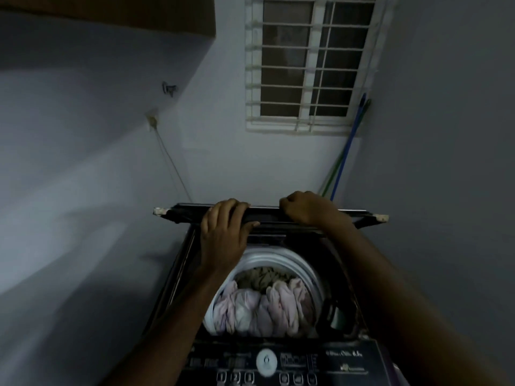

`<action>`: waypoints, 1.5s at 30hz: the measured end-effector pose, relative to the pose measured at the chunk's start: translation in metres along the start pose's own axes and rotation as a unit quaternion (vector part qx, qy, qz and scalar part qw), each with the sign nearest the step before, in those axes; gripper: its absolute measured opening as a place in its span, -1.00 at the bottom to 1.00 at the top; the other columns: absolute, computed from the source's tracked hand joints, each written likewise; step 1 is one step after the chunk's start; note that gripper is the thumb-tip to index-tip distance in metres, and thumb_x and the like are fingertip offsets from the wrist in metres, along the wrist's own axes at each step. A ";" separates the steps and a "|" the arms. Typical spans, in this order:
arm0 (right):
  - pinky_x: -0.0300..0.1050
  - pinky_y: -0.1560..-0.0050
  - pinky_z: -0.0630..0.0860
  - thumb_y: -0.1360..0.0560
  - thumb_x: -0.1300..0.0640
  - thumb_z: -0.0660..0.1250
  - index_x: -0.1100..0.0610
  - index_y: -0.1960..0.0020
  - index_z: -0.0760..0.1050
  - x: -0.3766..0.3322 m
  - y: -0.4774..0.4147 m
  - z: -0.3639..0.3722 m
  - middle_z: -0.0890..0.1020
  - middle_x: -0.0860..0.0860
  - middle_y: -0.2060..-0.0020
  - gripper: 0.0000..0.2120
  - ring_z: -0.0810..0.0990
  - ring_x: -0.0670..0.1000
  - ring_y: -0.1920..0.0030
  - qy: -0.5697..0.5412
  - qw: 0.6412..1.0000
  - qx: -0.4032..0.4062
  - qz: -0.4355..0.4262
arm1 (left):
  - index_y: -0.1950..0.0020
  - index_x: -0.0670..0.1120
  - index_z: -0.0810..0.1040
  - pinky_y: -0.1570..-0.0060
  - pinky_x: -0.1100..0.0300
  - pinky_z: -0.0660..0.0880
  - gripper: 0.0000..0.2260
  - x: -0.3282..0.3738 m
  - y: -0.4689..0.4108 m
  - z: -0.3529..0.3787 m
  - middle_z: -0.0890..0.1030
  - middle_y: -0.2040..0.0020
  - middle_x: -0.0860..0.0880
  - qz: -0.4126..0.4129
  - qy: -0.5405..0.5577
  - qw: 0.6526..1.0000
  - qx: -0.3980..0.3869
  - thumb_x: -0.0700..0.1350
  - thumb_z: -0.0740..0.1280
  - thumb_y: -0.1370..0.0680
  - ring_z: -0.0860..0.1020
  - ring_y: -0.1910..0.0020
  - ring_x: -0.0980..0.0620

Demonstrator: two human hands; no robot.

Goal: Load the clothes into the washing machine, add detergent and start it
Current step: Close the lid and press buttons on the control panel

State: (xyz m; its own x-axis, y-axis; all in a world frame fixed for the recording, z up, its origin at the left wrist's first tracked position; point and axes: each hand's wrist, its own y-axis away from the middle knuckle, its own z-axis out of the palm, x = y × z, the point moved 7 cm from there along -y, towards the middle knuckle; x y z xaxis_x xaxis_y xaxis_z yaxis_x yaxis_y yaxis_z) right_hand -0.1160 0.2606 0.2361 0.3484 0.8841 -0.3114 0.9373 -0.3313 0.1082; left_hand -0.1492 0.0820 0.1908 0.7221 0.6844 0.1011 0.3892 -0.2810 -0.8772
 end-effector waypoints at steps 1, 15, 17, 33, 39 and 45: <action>-0.02 -0.24 0.35 -0.62 -0.12 -0.01 0.15 -0.38 0.39 -0.001 0.000 0.011 0.41 0.16 -0.39 -0.50 0.43 0.17 -0.30 0.005 0.997 -0.074 0.016 | -0.20 -0.01 0.45 -0.15 0.02 0.30 -0.67 0.003 0.011 -0.005 0.60 -0.15 -0.08 -0.002 -0.008 1.000 -0.004 0.18 0.12 -0.63 0.42 -0.18 -0.08; -0.03 -0.12 0.45 -0.63 -0.03 0.12 0.21 -0.14 0.56 0.033 0.050 0.175 0.60 0.19 -0.14 -0.63 0.55 0.17 -0.15 -0.008 0.994 -0.108 -0.006 | -0.39 0.08 0.44 -0.37 0.05 0.28 -0.55 0.006 0.193 -0.018 0.44 -0.41 0.05 -0.030 0.070 0.934 -0.349 0.24 0.11 -0.59 0.31 -0.44 0.04; 0.01 -0.13 0.43 -0.63 -0.05 0.09 0.13 -0.12 0.56 0.037 0.056 0.191 0.60 0.15 -0.14 -0.64 0.54 0.16 -0.16 0.008 0.996 -0.084 -0.002 | -0.47 0.07 0.39 -0.41 0.07 0.18 -0.49 0.003 0.211 -0.020 0.36 -0.50 0.06 -0.017 0.090 0.918 -0.386 0.27 0.01 -0.62 0.23 -0.52 0.05; -0.04 -0.43 0.25 -0.64 -0.04 0.02 0.03 -0.43 0.37 0.069 0.105 0.236 0.47 0.00 -0.37 -0.58 0.37 0.07 -0.41 -0.024 0.990 0.094 -0.098 | -0.58 0.12 0.00 -0.49 0.01 -0.03 -0.46 0.000 0.255 -0.016 -0.05 -0.59 0.13 -0.048 0.067 0.871 -0.485 0.22 -0.18 -0.61 -0.14 -0.58 0.02; -0.07 -0.54 -0.15 -0.58 -0.34 -0.12 -0.03 -0.58 -0.10 0.102 0.180 0.250 -0.09 -0.15 -0.55 -0.33 -0.22 -0.12 -0.54 0.018 0.995 0.080 -0.051 | -0.60 0.01 0.12 -0.51 0.04 0.00 -0.42 0.002 0.281 -0.044 0.10 -0.60 0.04 -0.044 -0.009 0.893 -0.448 0.27 -0.12 -0.66 0.06 -0.59 0.01; -0.01 -0.55 -0.16 -0.36 -0.60 -0.10 0.05 -0.58 -0.21 0.107 0.209 0.257 -0.20 -0.09 -0.55 0.04 -0.27 -0.10 -0.54 0.048 0.997 0.050 -0.026 | -0.52 -0.06 0.28 -0.53 -0.01 0.07 -0.39 0.001 0.301 -0.064 0.18 -0.59 -0.01 -0.054 0.013 0.896 -0.441 0.31 -0.01 -0.62 0.05 -0.59 -0.01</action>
State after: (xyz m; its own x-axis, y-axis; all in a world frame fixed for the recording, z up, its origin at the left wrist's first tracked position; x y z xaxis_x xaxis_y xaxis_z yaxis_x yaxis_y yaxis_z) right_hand 0.1153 0.2016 -0.0175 0.3038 0.9266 -0.2216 0.9501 -0.3120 -0.0017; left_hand 0.0052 -0.0448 -0.0428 0.6619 0.7265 0.1846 0.7496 -0.6446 -0.1504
